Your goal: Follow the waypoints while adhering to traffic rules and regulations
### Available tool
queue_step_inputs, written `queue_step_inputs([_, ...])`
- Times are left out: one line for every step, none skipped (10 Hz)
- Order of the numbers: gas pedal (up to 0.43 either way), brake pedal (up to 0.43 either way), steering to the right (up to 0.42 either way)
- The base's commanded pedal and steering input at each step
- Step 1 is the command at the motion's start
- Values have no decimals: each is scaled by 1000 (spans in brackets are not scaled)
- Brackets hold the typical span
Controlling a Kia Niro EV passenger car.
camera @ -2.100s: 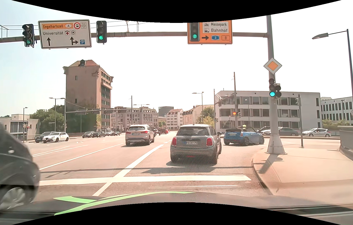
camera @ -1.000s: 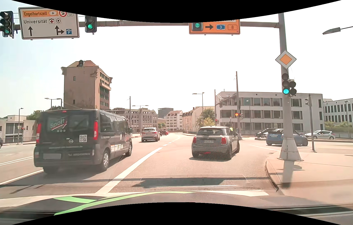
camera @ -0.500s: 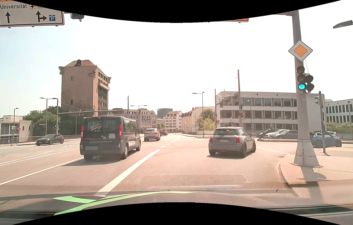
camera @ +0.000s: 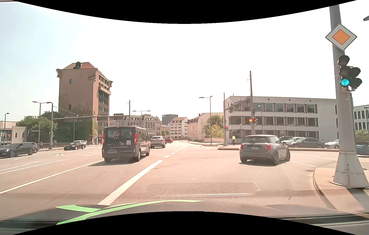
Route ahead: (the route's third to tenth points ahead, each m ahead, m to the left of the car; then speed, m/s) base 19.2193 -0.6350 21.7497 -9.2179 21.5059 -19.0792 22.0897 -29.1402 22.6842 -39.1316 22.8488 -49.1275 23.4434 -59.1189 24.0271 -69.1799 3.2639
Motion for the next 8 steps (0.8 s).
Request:
queue_step_inputs([209, 0, 64])
queue_step_inputs([209, 0, 71])
queue_step_inputs([209, 0, 81])
queue_step_inputs([209, 0, 90])
queue_step_inputs([209, 0, 100])
queue_step_inputs([197, 0, 113])
queue_step_inputs([197, 0, 122])
queue_step_inputs([189, 0, 133])
